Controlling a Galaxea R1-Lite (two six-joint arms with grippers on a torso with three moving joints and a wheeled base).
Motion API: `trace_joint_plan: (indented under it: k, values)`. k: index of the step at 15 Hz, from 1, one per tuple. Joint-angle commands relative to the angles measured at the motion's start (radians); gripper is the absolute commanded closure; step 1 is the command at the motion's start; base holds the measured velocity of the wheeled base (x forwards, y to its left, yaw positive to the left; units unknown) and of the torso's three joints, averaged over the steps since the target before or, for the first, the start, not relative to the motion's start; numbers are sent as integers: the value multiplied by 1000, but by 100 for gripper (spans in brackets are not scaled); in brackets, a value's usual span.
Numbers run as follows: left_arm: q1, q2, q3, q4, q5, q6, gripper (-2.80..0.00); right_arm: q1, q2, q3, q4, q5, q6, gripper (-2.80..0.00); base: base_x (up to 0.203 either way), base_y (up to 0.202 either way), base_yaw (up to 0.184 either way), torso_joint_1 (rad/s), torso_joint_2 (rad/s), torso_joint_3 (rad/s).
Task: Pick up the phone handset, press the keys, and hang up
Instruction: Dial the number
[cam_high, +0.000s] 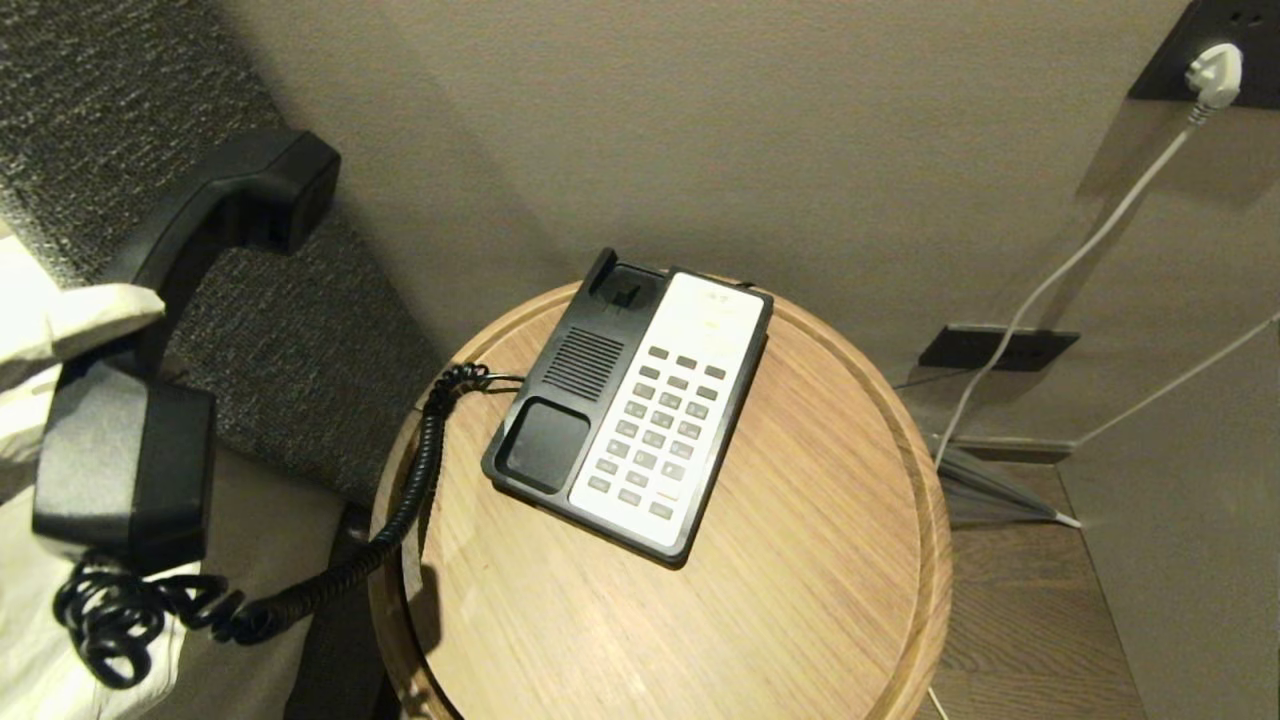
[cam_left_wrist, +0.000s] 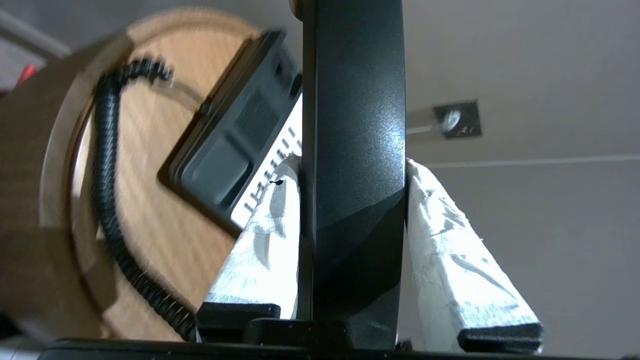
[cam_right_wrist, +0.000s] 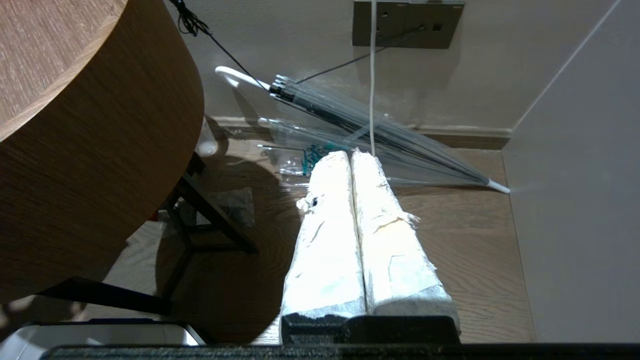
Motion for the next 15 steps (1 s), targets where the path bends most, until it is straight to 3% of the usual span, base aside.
trace_joint_plan:
  k: [1, 4, 9, 12, 15]
  values:
    - [0, -24, 53, -26, -7, -8, 0, 0, 0, 21, -1, 1, 0, 0, 0, 0, 0, 0, 0, 0]
    - [0, -45, 79, -83, -24, -7, 0, 0, 0, -71, 50, 7, 2, 0, 0, 0, 0, 0, 0, 0]
    - [0, -65, 82, -83, -30, -9, 0, 0, 4, -589, 421, 99, 16, 0, 0, 0, 0, 0, 0, 0]
    - [0, -72, 80, -83, -35, -9, 0, 0, 174, -669, 373, 116, 46, 0, 0, 0, 0, 0, 0, 0]
    - [0, -68, 80, -85, -44, -7, 0, 1, 612, -721, 262, 126, 73, 0, 0, 0, 0, 0, 0, 0]
